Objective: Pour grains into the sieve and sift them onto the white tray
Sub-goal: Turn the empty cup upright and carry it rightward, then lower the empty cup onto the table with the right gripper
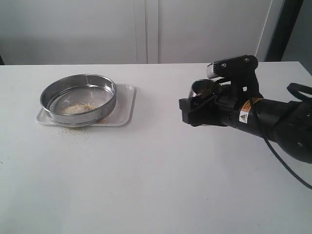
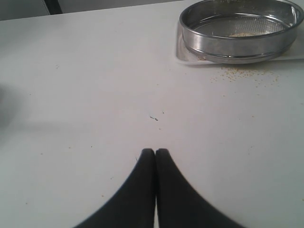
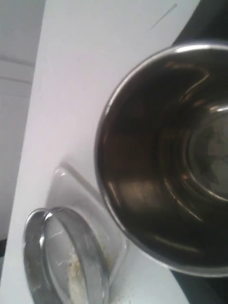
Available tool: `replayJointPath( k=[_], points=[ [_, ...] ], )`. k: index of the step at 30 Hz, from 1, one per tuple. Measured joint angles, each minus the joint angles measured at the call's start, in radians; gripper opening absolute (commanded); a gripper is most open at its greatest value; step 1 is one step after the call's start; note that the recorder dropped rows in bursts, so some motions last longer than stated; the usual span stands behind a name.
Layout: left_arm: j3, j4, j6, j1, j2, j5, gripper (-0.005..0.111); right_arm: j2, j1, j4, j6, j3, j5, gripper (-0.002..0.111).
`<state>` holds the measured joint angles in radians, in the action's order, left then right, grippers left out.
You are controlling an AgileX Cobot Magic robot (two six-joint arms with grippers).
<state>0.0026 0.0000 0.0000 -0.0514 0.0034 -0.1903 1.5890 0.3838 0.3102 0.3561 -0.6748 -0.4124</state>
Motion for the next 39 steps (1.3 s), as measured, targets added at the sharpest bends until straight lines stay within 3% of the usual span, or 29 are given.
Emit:
replayJointPath(
  k=[8,15,25,39],
  points=[
    [0.000,0.000,0.000,0.000,0.000,0.000,0.000,0.075,-0.017,-0.105,-0.117,-0.117,0.147,0.000],
    [0.000,0.000,0.000,0.000,0.000,0.000,0.000,0.176,-0.079,-0.251,-0.155,-0.178,0.122,0.000],
    [0.000,0.000,0.000,0.000,0.000,0.000,0.000,0.285,-0.087,-0.273,-0.313,-0.200,0.049,0.000],
    [0.000,0.000,0.000,0.000,0.000,0.000,0.000,0.376,-0.087,-0.290,-0.303,-0.201,0.017,0.000]
  ],
)
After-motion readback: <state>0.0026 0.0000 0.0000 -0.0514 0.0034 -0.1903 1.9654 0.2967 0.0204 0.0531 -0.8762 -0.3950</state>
